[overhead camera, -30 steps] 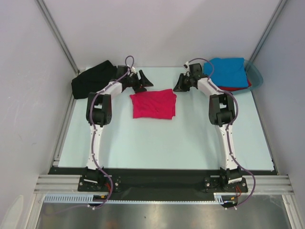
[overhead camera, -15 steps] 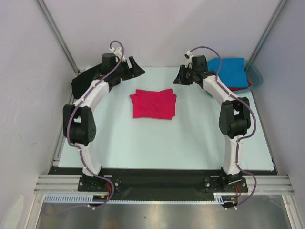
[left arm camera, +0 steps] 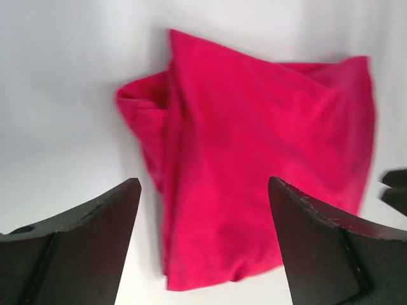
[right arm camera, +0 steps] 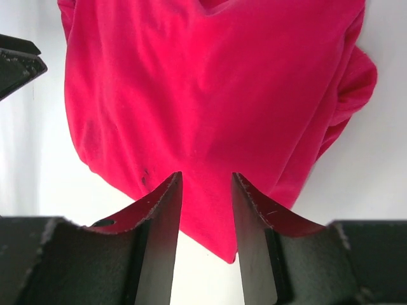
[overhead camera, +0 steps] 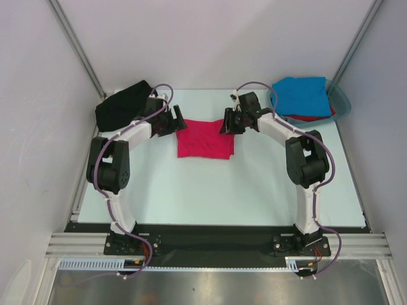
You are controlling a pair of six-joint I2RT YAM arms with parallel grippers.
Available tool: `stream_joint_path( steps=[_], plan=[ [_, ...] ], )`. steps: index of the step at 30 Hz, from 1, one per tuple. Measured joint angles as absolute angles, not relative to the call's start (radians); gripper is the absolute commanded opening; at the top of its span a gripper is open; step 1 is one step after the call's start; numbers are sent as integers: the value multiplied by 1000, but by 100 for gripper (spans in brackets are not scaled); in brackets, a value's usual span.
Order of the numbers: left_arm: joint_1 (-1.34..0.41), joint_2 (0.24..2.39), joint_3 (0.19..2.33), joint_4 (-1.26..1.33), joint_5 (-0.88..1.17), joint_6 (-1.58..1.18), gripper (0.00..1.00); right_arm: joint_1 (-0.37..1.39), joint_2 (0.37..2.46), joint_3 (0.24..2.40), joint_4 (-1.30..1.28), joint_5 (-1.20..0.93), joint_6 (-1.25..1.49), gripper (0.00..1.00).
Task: Fold and stack the t-shirts
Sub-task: Fold the tshirt
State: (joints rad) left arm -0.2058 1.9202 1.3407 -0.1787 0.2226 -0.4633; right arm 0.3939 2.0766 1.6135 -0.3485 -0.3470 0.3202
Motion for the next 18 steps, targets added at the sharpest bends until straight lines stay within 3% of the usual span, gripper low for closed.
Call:
stream_joint_path(
  steps=[7, 18],
  plan=[
    [-206, 1961, 1391, -213, 80, -434, 89, 390, 2079, 1613, -346, -341, 320, 43],
    [-217, 2077, 1507, -223, 67, -416, 88, 383, 2102, 1612, -346, -340, 320, 43]
  ],
)
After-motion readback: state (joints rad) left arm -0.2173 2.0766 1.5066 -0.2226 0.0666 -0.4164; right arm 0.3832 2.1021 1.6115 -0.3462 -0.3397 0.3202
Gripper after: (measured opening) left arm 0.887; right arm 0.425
